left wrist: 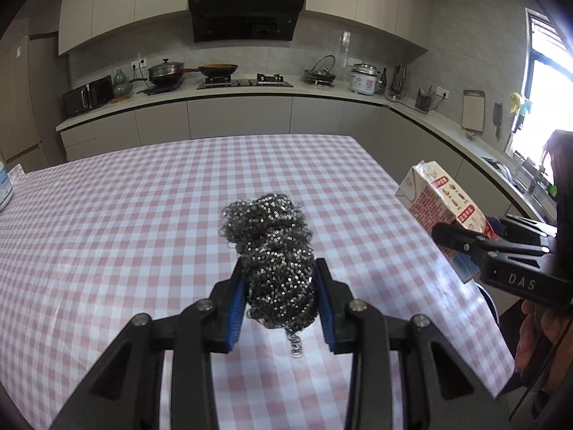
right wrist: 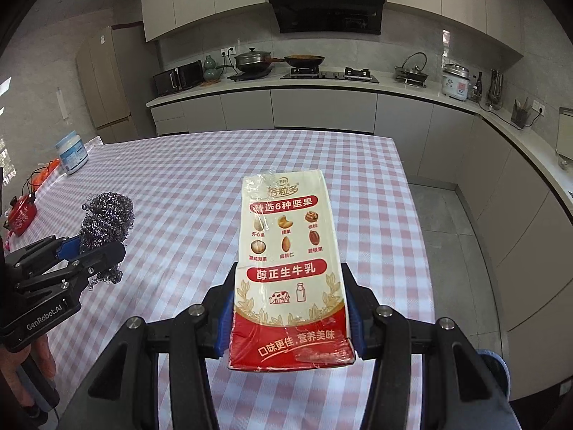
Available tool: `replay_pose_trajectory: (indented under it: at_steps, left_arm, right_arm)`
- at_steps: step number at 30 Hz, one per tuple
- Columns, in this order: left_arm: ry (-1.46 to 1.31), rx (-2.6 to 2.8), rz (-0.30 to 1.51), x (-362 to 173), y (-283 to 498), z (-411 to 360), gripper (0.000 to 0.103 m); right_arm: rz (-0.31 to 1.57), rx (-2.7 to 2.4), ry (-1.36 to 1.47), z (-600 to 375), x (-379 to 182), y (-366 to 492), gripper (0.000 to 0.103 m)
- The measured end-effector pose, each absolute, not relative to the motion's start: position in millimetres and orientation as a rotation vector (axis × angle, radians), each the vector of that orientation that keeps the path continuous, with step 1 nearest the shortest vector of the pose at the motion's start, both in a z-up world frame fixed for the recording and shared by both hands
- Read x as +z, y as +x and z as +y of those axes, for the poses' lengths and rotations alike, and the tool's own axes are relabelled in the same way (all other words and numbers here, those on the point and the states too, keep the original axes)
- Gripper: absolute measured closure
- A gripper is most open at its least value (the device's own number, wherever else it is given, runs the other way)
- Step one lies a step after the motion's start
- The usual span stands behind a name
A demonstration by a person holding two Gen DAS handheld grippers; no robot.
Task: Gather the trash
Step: 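Carry the scrubber and red-white carton in both tools over the bin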
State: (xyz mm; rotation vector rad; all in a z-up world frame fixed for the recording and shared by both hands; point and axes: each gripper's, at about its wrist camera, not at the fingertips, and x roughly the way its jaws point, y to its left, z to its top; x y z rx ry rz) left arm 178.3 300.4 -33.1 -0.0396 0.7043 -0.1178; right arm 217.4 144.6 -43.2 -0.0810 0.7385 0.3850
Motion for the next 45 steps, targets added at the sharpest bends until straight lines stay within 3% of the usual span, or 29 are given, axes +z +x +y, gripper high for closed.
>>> replay_pose_trajectory:
  at_steps: [22,45]
  left_arm:
    - [0.006,-0.241,0.664,-21,134,219,0.067]
    - [0.06,-0.379,0.701,-29,128,36,0.066]
  right_arm:
    - [0.7,0.286,-0.051,47,-14,132,0.051]
    - [0.72,0.158,0.024,-189,-21,107,0.05]
